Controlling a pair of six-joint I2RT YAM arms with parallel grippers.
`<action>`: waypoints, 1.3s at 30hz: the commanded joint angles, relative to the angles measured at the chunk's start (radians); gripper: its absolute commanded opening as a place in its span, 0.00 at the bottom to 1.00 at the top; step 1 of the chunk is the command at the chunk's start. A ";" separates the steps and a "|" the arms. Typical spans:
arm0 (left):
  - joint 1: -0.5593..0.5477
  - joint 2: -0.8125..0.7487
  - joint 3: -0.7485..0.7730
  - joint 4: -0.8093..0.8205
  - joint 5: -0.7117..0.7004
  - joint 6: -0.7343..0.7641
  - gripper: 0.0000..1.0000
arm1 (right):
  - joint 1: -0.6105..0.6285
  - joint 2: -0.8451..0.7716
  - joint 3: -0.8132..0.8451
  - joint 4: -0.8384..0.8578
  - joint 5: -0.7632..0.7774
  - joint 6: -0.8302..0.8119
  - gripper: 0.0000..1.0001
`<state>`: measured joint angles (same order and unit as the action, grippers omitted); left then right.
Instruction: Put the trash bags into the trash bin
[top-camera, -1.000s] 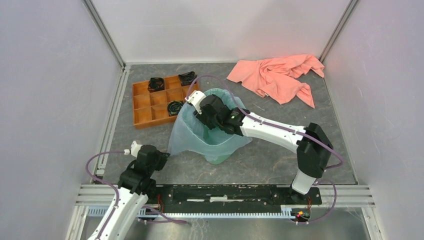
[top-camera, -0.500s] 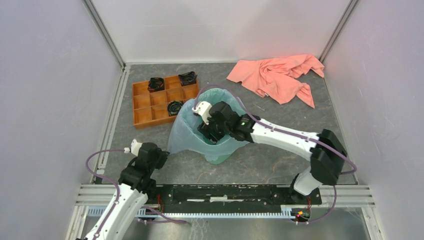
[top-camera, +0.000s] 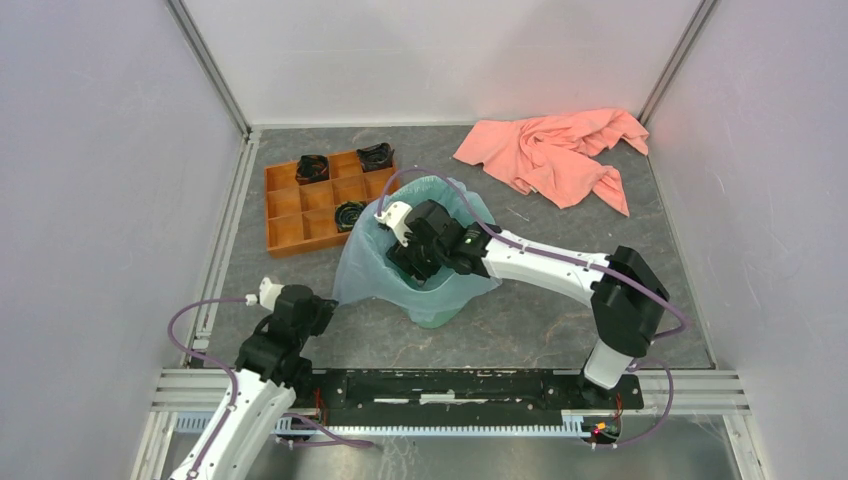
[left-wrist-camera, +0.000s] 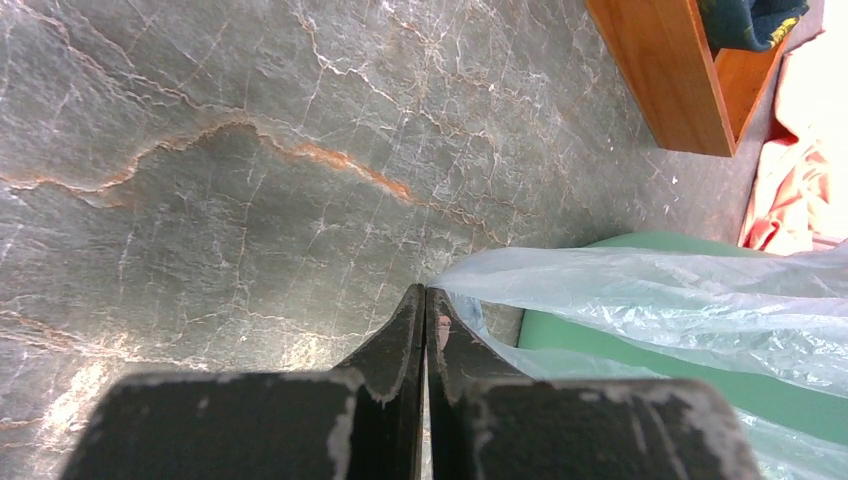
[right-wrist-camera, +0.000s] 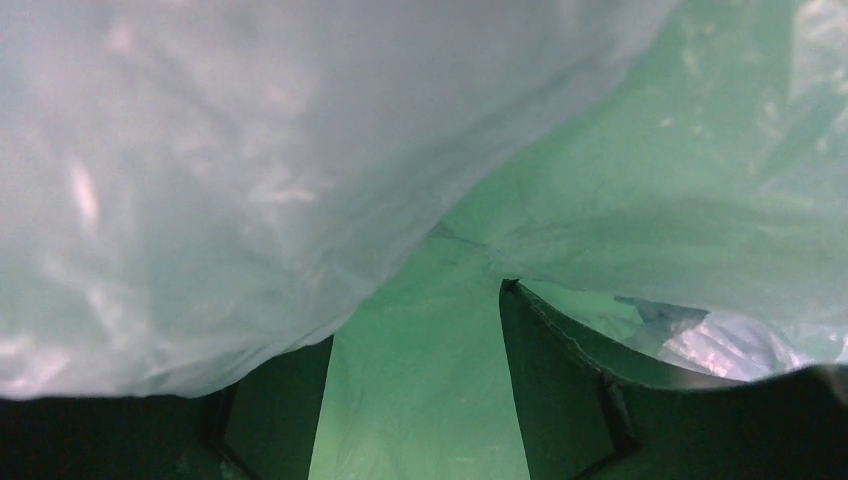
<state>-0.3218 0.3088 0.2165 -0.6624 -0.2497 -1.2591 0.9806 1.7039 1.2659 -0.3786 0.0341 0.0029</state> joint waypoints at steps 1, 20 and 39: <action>0.003 -0.021 0.031 0.019 -0.033 0.038 0.06 | 0.003 0.123 0.015 -0.026 -0.031 0.044 0.67; 0.003 -0.040 0.056 0.039 -0.067 0.096 0.06 | 0.004 0.075 0.159 -0.250 0.007 0.026 0.41; 0.003 -0.074 0.058 0.011 -0.054 0.072 0.06 | 0.007 0.120 0.229 -0.215 -0.008 0.075 0.47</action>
<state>-0.3218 0.2367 0.2386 -0.6552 -0.2844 -1.2060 0.9810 1.9102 1.4532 -0.5449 0.0216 0.0547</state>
